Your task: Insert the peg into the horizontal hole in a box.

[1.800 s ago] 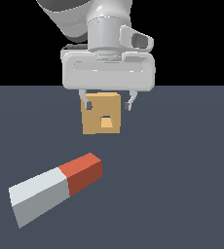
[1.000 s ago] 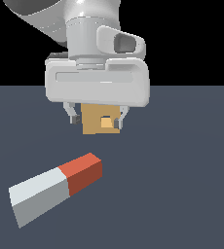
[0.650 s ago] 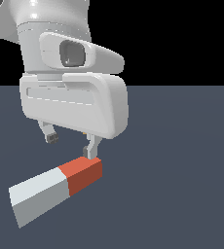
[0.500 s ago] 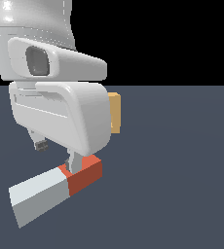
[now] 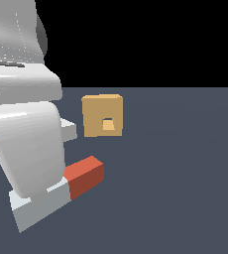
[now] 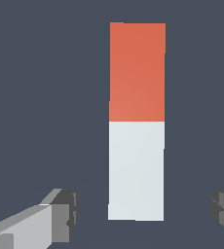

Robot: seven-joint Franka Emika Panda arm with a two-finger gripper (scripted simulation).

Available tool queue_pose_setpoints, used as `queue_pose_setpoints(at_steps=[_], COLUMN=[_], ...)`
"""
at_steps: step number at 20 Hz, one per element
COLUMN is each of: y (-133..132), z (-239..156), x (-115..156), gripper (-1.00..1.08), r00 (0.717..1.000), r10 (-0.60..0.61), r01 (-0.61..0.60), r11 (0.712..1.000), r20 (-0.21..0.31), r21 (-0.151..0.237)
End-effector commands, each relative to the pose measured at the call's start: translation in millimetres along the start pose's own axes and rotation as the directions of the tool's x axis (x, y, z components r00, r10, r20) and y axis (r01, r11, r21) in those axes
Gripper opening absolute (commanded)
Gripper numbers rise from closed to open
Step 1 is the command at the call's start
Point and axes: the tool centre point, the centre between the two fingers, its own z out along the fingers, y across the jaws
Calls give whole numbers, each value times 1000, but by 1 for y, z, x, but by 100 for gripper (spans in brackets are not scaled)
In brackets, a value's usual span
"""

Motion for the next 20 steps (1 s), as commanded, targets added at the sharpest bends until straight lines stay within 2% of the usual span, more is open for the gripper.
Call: queue_pose_setpoints(at_steps=[1,6,20], y=[-1,-1,-2], z=[1,5,51], x=[-2,-1,-2], gripper=[100,100,100], r00=[1000,1000,1000], r10=[9,5,10], r01=[-9,-5,-10], r11=[1000,1000,1000], r20=[-1,0,-2], r21=[-1,0,0])
